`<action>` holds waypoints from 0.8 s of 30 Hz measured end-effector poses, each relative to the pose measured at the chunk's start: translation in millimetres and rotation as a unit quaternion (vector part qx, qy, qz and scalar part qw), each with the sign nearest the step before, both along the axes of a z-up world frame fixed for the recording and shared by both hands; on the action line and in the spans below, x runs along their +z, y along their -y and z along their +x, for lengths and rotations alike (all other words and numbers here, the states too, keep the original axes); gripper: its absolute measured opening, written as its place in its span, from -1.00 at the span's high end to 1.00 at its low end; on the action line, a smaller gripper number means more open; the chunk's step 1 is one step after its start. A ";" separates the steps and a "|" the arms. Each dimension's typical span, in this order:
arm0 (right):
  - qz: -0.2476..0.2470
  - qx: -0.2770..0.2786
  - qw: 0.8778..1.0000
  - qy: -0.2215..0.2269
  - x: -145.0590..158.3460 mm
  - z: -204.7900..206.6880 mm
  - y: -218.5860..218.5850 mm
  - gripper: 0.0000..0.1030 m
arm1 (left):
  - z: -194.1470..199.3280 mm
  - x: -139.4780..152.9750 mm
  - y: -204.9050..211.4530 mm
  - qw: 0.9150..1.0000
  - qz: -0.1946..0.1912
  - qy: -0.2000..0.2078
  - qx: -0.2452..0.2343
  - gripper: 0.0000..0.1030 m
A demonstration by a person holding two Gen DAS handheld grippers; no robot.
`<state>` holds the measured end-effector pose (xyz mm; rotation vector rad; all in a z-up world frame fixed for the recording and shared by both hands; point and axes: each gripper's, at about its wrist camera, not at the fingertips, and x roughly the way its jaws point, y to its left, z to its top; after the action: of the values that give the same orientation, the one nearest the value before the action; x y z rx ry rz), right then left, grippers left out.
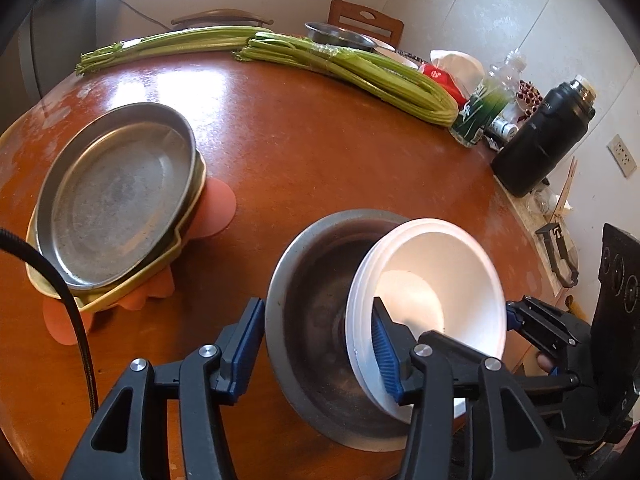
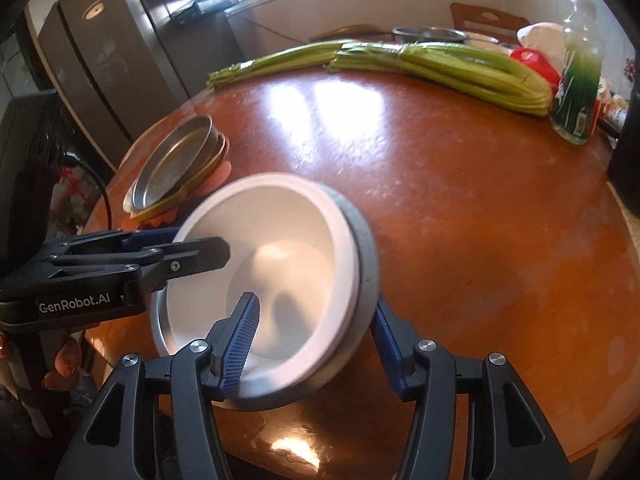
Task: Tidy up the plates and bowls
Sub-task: 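Close the left tool on the rims of the steel bowl stack, then lift and carry the bowl stack with the left tool toward the steel tray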
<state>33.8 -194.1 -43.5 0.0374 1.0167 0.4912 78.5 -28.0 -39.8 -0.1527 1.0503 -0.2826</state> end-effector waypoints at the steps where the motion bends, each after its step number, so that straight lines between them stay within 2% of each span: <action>1: -0.001 0.002 1.000 -0.002 -1.1 -0.2 -1.7 -0.14 | 0.6 -0.9 2.2 1.000 0.002 -0.001 -0.003 0.01; 10: 0.014 0.004 1.000 -0.011 -3.6 3.0 -1.0 -0.17 | 4.5 -11.6 7.8 1.000 0.009 -0.012 -0.006 0.00; 24: 0.021 0.002 1.000 -0.004 4.6 8.1 -6.4 -0.17 | 4.3 -8.6 6.0 1.000 0.009 -0.006 0.000 0.00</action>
<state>41.9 -187.7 -38.9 0.0752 1.0148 0.5154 82.9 -34.0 -48.4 -0.1388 1.0636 -0.2728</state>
